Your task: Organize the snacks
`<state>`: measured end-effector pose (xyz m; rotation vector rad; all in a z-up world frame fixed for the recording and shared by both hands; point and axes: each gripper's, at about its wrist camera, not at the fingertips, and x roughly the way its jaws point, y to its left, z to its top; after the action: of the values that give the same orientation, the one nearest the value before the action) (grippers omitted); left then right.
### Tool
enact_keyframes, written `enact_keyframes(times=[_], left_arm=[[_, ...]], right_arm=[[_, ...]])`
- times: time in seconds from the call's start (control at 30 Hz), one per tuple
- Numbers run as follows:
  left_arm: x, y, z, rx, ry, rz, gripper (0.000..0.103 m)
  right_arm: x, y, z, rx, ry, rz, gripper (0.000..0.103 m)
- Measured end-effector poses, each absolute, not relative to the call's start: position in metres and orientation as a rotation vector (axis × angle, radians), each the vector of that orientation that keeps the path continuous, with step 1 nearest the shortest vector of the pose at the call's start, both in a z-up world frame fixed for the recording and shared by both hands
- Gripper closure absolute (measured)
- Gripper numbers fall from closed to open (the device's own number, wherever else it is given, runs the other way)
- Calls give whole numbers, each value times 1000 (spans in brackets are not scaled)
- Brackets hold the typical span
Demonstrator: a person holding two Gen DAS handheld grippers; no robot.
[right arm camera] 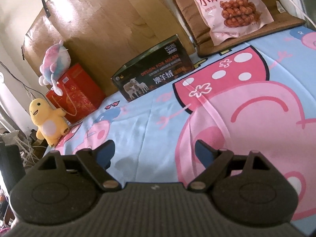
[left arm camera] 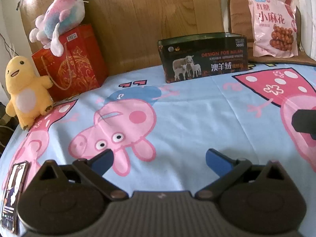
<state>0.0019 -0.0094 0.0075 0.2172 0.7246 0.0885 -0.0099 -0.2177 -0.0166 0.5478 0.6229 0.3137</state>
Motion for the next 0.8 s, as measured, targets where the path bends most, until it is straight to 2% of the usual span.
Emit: enact_keyframes(times=[0.8], left_arm=[[10, -7, 5, 208, 730, 82, 0]], right_arm=[[-1, -219, -21, 525, 616, 256, 8]])
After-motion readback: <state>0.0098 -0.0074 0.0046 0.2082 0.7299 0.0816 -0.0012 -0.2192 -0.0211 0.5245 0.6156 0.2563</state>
